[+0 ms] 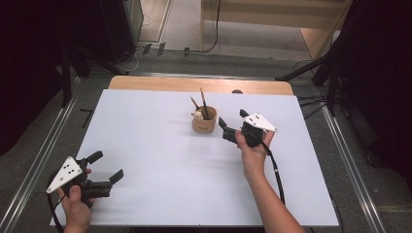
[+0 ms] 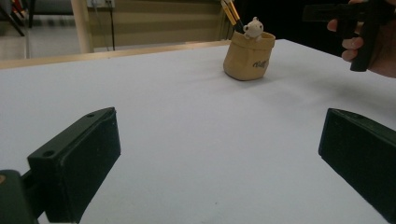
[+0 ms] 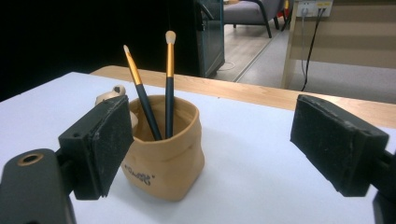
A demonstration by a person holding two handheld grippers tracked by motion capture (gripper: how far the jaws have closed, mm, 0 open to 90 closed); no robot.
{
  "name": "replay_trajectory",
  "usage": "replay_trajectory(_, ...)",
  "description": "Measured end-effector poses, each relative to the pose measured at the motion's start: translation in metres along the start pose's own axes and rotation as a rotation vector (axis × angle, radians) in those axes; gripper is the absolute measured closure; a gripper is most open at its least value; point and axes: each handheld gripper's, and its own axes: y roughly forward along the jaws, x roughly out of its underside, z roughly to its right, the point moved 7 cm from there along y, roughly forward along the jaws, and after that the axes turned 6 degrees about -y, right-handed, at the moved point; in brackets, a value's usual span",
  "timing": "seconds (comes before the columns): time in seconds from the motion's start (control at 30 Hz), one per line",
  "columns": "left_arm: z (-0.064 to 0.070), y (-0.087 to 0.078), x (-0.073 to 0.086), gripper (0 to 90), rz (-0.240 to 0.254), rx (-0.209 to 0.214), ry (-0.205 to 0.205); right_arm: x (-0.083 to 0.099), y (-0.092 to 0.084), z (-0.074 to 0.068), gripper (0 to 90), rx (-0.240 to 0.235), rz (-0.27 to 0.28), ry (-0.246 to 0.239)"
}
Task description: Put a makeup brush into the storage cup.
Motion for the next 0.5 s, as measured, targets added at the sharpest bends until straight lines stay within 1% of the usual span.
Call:
replay_trajectory(0.07, 0.0, 0.0, 0.0, 0.0, 0.0, -0.001, 0.0, 0.002, -0.007, 0.002, 10.3, -0.002, 0.0, 0.007)
replay_trajectory(0.17, 0.001, 0.0, 0.0, 0.0, 0.0, 0.0, 0.0, 0.003, -0.016, 0.005, 9.5, -0.012, 0.012, 0.011)
replay_trajectory(0.33, 0.002, 0.001, 0.0, 0.0, -0.001, 0.002, 0.008, 0.009, -0.031, 0.01, 1.8, -0.025, 0.003, -0.002)
replay_trajectory(0.5, 0.003, 0.001, 0.0, 0.0, -0.001, 0.004, 0.009, 0.015, -0.043, 0.015, 0.0, -0.028, -0.002, -0.011)
